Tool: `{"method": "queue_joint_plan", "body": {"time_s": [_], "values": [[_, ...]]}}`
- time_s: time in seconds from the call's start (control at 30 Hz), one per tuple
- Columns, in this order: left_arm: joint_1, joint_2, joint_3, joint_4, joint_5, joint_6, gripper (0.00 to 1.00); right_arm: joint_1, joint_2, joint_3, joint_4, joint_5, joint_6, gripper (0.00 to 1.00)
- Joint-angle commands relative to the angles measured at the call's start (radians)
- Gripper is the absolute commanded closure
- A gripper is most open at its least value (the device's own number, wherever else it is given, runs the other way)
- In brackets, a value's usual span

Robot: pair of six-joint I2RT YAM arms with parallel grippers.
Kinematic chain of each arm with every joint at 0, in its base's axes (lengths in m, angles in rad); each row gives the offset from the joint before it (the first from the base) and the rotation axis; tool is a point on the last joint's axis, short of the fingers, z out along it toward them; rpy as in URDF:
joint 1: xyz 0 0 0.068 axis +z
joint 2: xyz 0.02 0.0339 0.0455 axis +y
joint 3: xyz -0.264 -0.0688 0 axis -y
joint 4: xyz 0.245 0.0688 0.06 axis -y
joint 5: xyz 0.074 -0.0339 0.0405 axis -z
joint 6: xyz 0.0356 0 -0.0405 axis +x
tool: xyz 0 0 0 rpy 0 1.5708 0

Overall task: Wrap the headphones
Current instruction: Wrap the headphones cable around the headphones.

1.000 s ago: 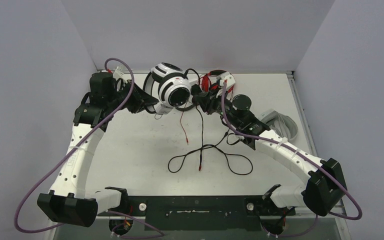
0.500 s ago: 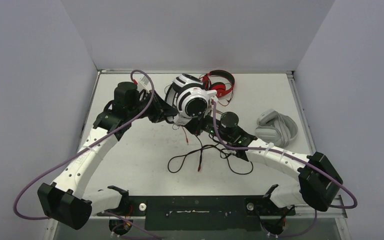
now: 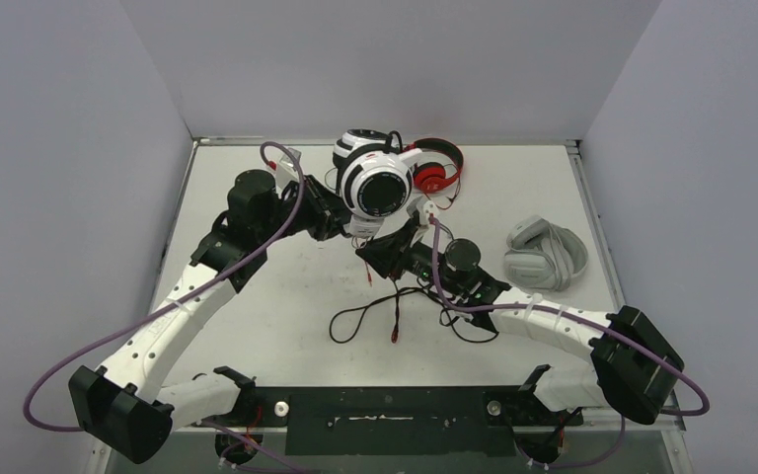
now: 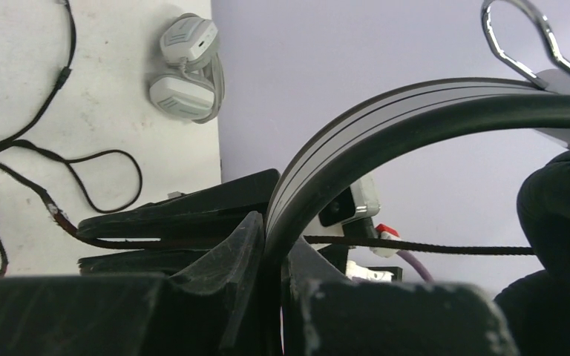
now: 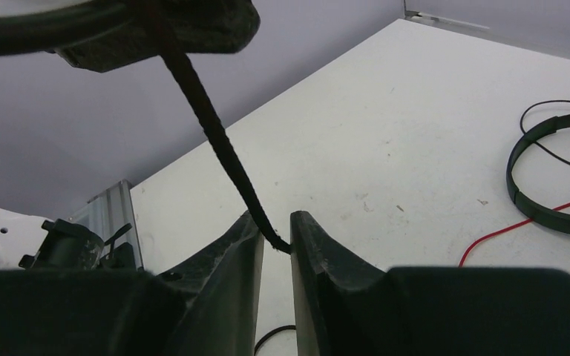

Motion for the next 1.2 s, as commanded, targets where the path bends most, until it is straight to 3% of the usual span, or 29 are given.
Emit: {"method": "queue_joint_plan", "body": {"time_s": [0.0, 0.13, 0.3, 0.57, 0.6, 0.73, 0.9, 1.17], "values": [[-0.009, -0.037, 0.019, 0.197, -0.014, -0.104, 1.00, 0.008, -0.008, -0.019, 0.102, -0.008, -0.006, 0.76], [-0.018, -0.027, 0.007, 0.287, -0.005, -0.170, 1.00, 0.013, 0.023, -0.025, 0.125, -0.013, -0.012, 0.67], [-0.023, -0.016, 0.032, 0.353, 0.013, -0.226, 1.00, 0.015, 0.075, -0.011, 0.133, -0.014, -0.028, 0.66], [-0.014, -0.015, 0.065, 0.291, -0.073, -0.205, 1.00, 0.042, 0.136, 0.014, 0.122, -0.035, 0.001, 0.96], [-0.009, -0.013, 0.076, 0.251, -0.117, -0.189, 1.00, 0.052, 0.143, 0.019, 0.111, -0.037, 0.008, 1.00], [0.025, 0.019, 0.182, -0.028, -0.322, -0.092, 1.00, 0.098, 0.144, 0.017, 0.051, -0.025, 0.022, 1.00], [0.036, 0.118, 0.400, -0.389, -0.696, 0.044, 1.00, 0.158, 0.102, 0.040, -0.108, 0.013, 0.019, 1.00], [0.019, 0.214, 0.454, -0.485, -1.215, 0.293, 1.00, 0.255, 0.036, 0.160, -0.434, 0.112, -0.049, 1.00]]}}
